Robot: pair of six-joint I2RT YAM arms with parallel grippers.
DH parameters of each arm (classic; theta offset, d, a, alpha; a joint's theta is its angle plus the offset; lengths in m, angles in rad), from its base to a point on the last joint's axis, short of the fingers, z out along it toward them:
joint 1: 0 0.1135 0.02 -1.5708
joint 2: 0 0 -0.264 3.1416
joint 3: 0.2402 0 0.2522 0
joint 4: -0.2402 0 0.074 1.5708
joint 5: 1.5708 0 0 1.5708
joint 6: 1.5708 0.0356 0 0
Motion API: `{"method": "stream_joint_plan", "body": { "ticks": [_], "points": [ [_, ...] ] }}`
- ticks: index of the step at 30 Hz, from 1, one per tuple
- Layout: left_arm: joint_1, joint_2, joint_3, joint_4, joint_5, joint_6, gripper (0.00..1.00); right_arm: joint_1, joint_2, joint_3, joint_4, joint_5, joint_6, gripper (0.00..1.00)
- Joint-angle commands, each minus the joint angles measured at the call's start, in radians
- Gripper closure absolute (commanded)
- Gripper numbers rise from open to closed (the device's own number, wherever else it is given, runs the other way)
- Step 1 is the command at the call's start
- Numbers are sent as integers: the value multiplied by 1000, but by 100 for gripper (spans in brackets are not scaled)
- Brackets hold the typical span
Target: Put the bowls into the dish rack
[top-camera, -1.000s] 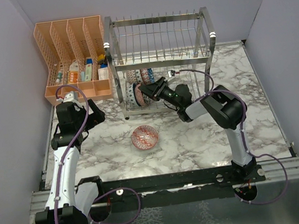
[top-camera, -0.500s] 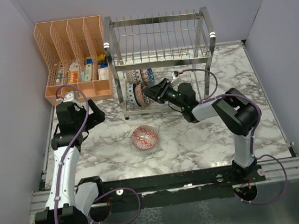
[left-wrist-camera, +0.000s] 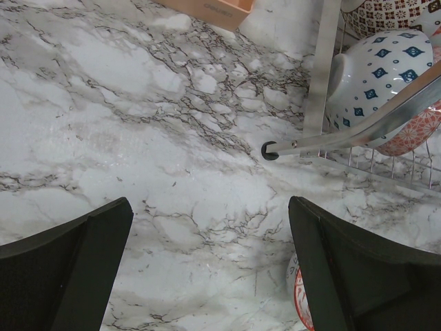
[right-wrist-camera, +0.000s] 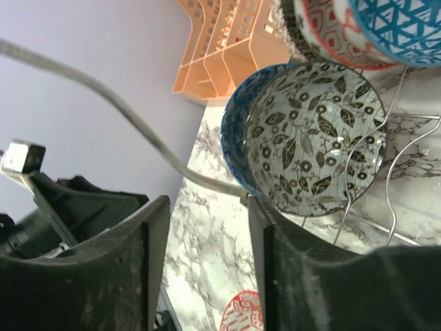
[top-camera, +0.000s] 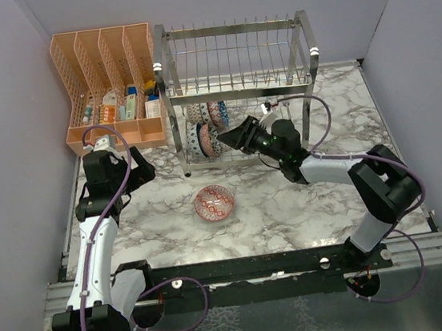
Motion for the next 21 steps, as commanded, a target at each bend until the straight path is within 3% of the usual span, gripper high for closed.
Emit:
{"method": "stream_joint_plan", "body": {
  "ticks": [1,13,21],
  "points": [
    [6,-13,-1,15,3,2,1,80,-112,-21,-191,36,-209,48],
    [7,-17,-2,18,0,2,1,402,-223,3,-544,49,-553,40],
    [9,-18,-4,19,1,1,1,528,-108,139,-781,36,-824,39]
  ]
}}
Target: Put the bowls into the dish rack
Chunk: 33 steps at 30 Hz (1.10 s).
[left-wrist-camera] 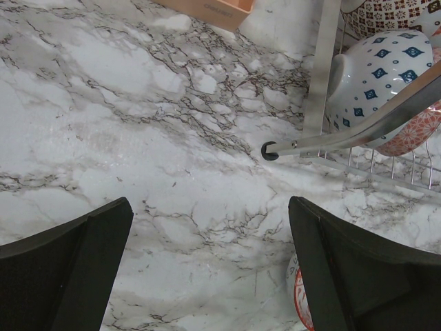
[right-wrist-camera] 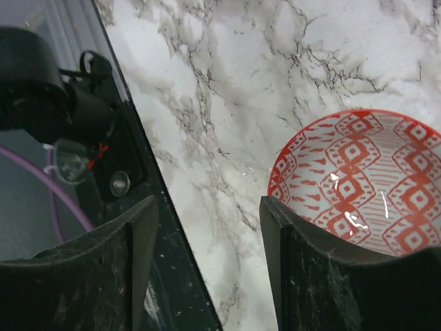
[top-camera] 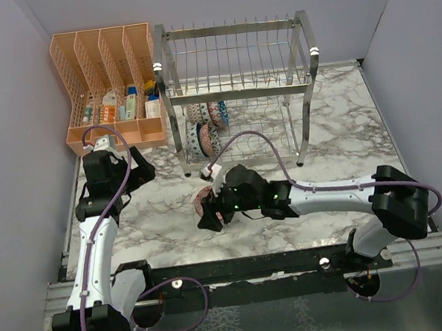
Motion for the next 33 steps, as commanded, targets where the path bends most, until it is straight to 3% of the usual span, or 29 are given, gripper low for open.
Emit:
{"method": "stream_joint_plan", "body": {
  "ticks": [1,6,16,19,27,33],
  "points": [
    [8,-17,-4,19,1,1,1,34,95,112,-197,-10,-247,39],
    [9,-13,-3,19,3,3,1,69,197,208,-332,80,-347,40],
    [10,-11,-2,19,6,5,1,71,218,213,-327,126,-349,51],
    [9,-13,-2,17,9,4,1,72,221,205,-331,129,-345,71],
    [10,-13,-2,20,12,3,1,74,219,194,-353,159,-343,75],
    [10,-12,-2,21,15,4,1,72,217,196,-356,197,-322,97]
  ]
}}
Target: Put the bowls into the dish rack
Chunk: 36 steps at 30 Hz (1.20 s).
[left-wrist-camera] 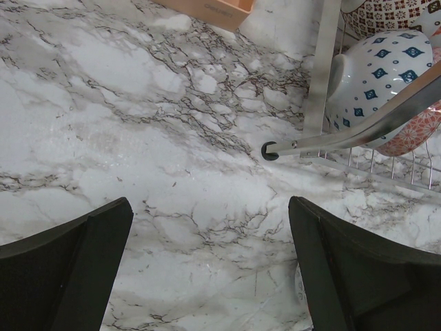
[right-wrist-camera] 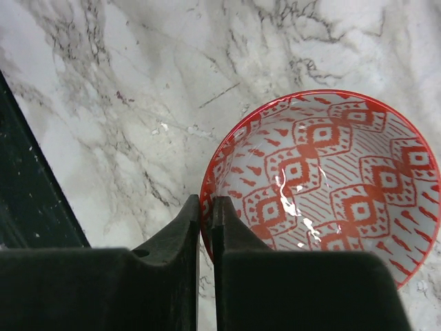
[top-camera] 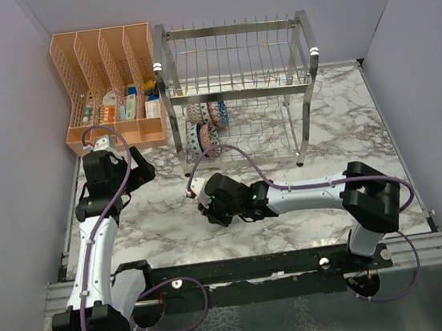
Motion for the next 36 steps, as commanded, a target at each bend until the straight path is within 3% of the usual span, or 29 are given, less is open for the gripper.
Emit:
{"method": "stream_joint_plan", "body": {
  "ticks": [1,11,19,24,36],
  "points": [
    [9,-11,-2,21,15,5,1,7,5,2,-25,64,29,99],
    [9,-13,-2,21,15,4,1,7,-88,-45,56,60,106,99],
    [9,-18,-3,16,15,4,1,6,-14,-32,47,30,98,99],
    [9,-19,-4,16,13,4,1,8,1,-33,37,30,93,75],
    [9,-20,-3,15,12,5,1,27,15,-24,32,44,82,66]
  ]
}}
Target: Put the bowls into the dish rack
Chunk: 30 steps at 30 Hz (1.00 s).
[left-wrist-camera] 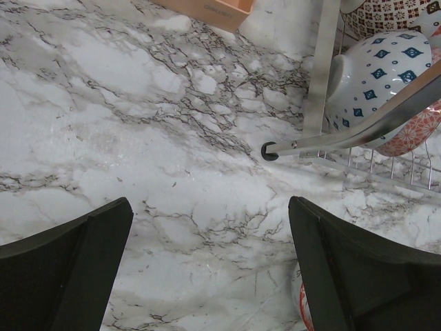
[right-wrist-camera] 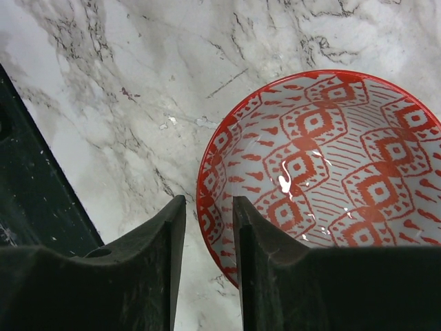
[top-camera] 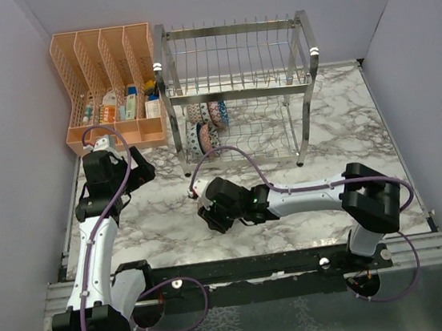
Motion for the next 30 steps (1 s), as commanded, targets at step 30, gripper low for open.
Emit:
{"method": "stream_joint_plan", "body": {
  "ticks": [30],
  "points": [
    [9,-18,-4,15,18,4,1,-62,-205,-26,43,20,110,99]
  ]
}}
